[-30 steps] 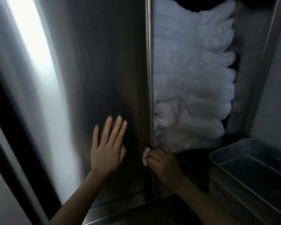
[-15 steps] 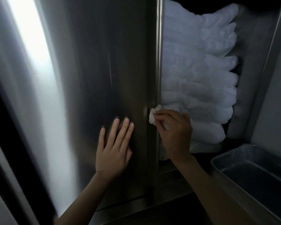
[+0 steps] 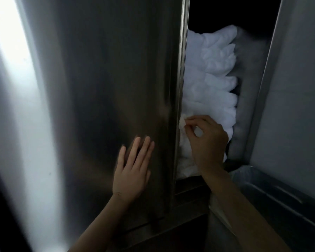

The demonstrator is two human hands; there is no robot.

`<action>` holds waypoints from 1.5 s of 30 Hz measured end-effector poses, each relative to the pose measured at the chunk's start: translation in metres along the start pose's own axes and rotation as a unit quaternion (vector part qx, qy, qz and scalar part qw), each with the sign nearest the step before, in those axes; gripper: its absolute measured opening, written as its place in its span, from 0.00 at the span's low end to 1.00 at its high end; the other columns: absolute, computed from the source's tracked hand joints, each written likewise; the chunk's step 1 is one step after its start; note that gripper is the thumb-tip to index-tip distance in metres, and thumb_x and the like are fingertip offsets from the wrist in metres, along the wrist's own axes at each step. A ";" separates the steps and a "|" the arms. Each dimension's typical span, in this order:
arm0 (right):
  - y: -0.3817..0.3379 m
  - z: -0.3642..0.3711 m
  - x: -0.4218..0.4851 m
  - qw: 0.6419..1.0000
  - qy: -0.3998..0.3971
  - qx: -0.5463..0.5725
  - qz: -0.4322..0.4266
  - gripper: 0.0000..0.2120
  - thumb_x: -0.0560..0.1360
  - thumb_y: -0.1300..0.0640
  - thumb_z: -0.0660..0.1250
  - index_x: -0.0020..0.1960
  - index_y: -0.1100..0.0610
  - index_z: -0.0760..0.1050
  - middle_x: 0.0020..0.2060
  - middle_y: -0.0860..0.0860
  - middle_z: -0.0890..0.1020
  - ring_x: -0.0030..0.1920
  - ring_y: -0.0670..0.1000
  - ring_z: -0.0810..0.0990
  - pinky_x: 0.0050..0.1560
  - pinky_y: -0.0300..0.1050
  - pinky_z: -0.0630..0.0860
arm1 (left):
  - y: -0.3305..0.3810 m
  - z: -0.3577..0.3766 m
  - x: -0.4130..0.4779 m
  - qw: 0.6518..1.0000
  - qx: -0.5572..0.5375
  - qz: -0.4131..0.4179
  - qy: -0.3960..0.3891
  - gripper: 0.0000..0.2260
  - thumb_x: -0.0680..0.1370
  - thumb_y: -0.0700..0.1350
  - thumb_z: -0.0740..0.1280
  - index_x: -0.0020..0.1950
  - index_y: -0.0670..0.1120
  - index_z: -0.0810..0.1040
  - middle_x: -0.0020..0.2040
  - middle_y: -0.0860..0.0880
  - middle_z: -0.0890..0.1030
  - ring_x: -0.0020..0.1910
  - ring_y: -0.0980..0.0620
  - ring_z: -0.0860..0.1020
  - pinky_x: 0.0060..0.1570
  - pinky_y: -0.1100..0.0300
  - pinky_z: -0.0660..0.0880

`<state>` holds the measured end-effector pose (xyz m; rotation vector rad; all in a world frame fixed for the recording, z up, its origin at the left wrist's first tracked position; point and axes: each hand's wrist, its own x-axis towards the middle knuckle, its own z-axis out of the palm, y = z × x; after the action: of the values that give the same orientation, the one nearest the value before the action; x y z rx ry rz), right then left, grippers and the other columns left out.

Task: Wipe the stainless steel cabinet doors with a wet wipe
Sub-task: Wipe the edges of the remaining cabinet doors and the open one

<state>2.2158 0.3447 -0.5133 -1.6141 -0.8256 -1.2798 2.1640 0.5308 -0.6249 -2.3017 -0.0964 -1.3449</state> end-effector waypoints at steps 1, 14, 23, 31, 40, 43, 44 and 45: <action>0.001 -0.003 0.001 1.000 -0.001 -0.004 -0.001 0.04 0.68 0.69 0.72 0.40 0.63 0.81 0.38 0.55 0.83 0.38 0.52 0.81 0.39 0.50 0.79 | 0.003 0.000 0.002 1.000 -0.005 0.001 -0.007 0.31 0.76 0.52 0.54 0.78 0.45 0.54 0.79 0.45 0.51 0.79 0.45 0.45 0.76 0.44 0.38; 0.031 -0.039 0.021 0.998 -0.036 -0.051 0.028 0.03 0.69 0.68 0.72 0.41 0.63 0.81 0.39 0.55 0.83 0.40 0.52 0.81 0.43 0.44 0.77 | 0.046 0.012 0.029 1.000 -0.020 0.006 -0.004 0.29 0.77 0.50 0.53 0.77 0.43 0.55 0.77 0.44 0.60 0.77 0.45 0.53 0.75 0.45 0.39; 0.051 -0.056 0.012 0.995 -0.010 -0.090 0.044 0.04 0.67 0.69 0.73 0.39 0.62 0.82 0.37 0.55 0.84 0.37 0.51 0.80 0.42 0.40 0.73 | 0.090 0.020 0.055 0.999 -0.032 0.006 -0.007 0.27 0.77 0.46 0.53 0.76 0.42 0.63 0.76 0.44 0.61 0.75 0.45 0.58 0.74 0.46 0.45; 0.072 -0.076 0.008 0.990 -0.027 -0.124 0.056 0.07 0.64 0.71 0.74 0.38 0.62 0.82 0.36 0.56 0.84 0.36 0.45 0.75 0.40 0.28 0.65 | 0.109 0.011 0.070 0.991 -0.116 -0.011 -0.070 0.30 0.75 0.46 0.54 0.77 0.42 0.58 0.77 0.44 0.58 0.77 0.46 0.53 0.76 0.48 0.40; 0.044 -0.110 0.061 0.964 -0.170 -0.134 0.151 0.07 0.64 0.73 0.75 0.37 0.63 0.82 0.34 0.57 0.83 0.32 0.54 0.81 0.36 0.40 0.72 | 0.082 -0.089 0.111 0.929 -0.256 -0.012 -0.265 0.30 0.67 0.47 0.75 0.68 0.41 0.75 0.69 0.42 0.74 0.70 0.43 0.70 0.64 0.42 0.72; 0.019 -0.125 0.103 0.948 -0.218 -0.138 0.187 0.08 0.62 0.72 0.76 0.37 0.62 0.83 0.34 0.56 0.83 0.32 0.55 0.81 0.35 0.44 0.76 | 0.059 -0.135 0.155 0.911 -0.292 -0.031 -0.289 0.22 0.71 0.43 0.71 0.64 0.39 0.79 0.63 0.43 0.80 0.65 0.43 0.76 0.59 0.44 0.77; 0.010 -0.132 0.120 0.943 -0.233 -0.134 0.198 0.09 0.62 0.72 0.76 0.38 0.61 0.83 0.35 0.56 0.84 0.33 0.55 0.81 0.35 0.43 0.78 | 0.049 -0.151 0.171 0.909 -0.297 -0.032 -0.289 0.19 0.72 0.44 0.67 0.62 0.39 0.80 0.61 0.43 0.81 0.63 0.43 0.78 0.58 0.44 0.77; 0.000 -0.139 0.137 0.938 -0.244 -0.131 0.206 0.09 0.62 0.71 0.77 0.39 0.61 0.83 0.36 0.55 0.84 0.33 0.54 0.81 0.36 0.44 0.78 | 0.039 -0.168 0.189 0.909 -0.300 -0.029 -0.287 0.19 0.74 0.45 0.62 0.60 0.39 0.81 0.59 0.43 0.82 0.62 0.43 0.79 0.58 0.45 0.78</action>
<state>2.1972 0.2129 -0.3703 -2.2306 -0.5670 -0.7157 2.1376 0.3922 -0.4117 -3.1849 0.0757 -0.7264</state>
